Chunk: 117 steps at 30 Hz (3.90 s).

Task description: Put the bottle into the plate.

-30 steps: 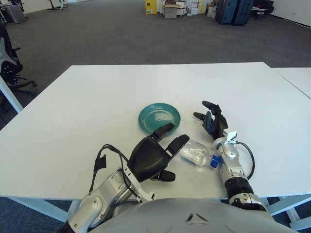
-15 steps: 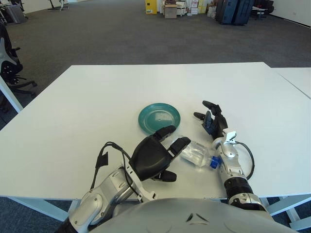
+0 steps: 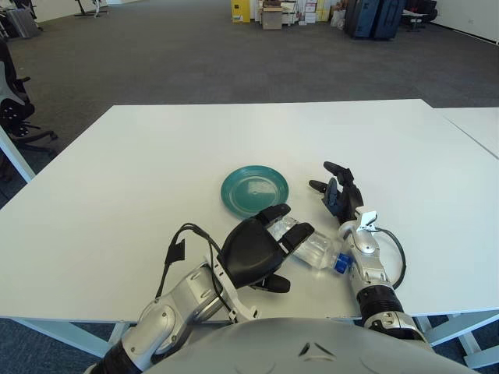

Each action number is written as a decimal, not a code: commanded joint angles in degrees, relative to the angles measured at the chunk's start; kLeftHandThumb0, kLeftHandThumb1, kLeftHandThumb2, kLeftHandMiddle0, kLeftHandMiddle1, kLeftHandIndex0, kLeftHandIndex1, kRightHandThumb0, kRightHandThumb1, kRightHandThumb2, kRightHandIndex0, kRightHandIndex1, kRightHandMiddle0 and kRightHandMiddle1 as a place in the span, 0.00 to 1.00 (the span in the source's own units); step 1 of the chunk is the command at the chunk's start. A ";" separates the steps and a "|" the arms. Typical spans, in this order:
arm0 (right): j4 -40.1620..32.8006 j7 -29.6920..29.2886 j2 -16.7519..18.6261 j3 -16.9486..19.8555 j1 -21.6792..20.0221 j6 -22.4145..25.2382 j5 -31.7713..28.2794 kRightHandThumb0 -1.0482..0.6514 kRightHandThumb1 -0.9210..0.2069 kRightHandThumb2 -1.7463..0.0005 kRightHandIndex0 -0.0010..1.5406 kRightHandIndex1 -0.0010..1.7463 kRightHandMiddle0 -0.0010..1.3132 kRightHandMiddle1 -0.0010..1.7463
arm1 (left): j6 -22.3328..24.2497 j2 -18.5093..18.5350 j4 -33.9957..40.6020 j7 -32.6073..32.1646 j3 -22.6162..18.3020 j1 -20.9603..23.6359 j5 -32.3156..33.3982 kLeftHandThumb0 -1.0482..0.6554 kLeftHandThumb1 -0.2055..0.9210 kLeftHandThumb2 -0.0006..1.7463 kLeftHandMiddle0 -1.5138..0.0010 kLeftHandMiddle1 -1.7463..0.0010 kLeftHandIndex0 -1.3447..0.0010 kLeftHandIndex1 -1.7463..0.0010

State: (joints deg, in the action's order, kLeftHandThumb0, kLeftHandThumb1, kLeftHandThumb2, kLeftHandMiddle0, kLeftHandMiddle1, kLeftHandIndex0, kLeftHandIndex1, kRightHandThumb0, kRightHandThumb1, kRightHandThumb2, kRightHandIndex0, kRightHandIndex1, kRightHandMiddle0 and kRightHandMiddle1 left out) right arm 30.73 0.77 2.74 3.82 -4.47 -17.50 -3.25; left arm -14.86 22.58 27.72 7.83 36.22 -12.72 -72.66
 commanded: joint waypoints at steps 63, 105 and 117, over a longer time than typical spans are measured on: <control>-6.56 3.67 1.87 0.67 6.04 12.57 -4.26 0.22 0.00 0.52 0.35 0.21 0.06 0.50 | -10.85 -9.96 -33.95 -39.64 5.49 13.98 8.62 0.09 1.00 0.42 0.79 0.00 0.94 0.09; 1.45 2.57 0.03 0.91 3.85 4.21 -1.01 0.22 0.00 0.47 0.35 0.25 0.01 0.51 | -13.39 -1.73 -37.03 -37.01 7.50 20.47 4.39 0.27 0.89 0.40 0.83 0.52 0.95 0.21; 2.03 1.49 -0.05 0.65 3.61 4.37 -0.08 0.22 0.00 0.46 0.35 0.24 0.01 0.51 | -13.44 0.63 -32.25 -29.73 6.11 19.70 7.00 0.20 0.99 0.35 0.76 0.85 1.00 0.49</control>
State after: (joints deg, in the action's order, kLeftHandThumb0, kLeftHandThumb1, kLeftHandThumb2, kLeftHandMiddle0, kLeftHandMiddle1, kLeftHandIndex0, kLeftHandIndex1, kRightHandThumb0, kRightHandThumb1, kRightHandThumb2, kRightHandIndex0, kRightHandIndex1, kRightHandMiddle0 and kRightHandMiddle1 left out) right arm 29.41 3.29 2.96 4.31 -3.37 -17.17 -3.68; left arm -28.80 22.18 -5.26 -23.74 43.26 6.83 -66.38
